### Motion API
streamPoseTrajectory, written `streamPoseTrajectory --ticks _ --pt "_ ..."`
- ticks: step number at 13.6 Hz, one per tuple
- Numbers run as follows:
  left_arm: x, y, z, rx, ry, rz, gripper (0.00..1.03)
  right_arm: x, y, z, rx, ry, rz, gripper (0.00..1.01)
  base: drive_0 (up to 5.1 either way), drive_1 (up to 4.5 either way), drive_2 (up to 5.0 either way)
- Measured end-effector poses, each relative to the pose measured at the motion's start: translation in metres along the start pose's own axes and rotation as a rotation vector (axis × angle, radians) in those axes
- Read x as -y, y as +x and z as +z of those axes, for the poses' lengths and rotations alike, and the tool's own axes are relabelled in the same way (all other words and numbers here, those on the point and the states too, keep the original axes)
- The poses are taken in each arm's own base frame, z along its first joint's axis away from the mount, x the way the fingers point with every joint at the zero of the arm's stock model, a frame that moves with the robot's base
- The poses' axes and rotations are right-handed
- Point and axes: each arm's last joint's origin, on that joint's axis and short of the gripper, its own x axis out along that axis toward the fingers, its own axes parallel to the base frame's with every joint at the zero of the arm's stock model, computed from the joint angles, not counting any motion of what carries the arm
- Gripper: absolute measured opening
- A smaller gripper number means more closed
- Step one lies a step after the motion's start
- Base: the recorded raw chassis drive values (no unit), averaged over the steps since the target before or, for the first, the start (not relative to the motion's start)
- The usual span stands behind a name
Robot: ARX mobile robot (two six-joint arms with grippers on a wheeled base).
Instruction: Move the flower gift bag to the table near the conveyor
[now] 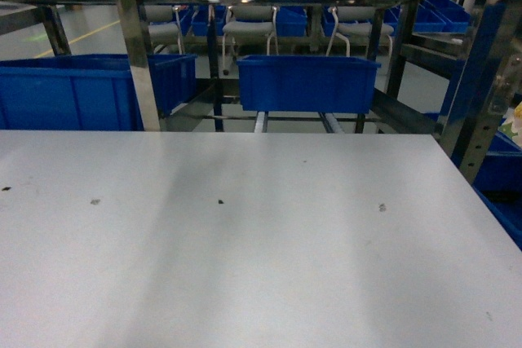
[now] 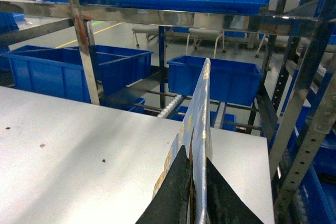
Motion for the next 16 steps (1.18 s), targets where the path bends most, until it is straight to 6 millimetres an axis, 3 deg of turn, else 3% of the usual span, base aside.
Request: streamPoseTrajectory --ticks 16 --pt "-0.0012 0.0002 -0.0004 -0.002 0.001 0.015 0.02 -0.0006 -0.0002 0.0009 0.007 -0.002 0.012 0.03 -4.9 2.43 2.4"
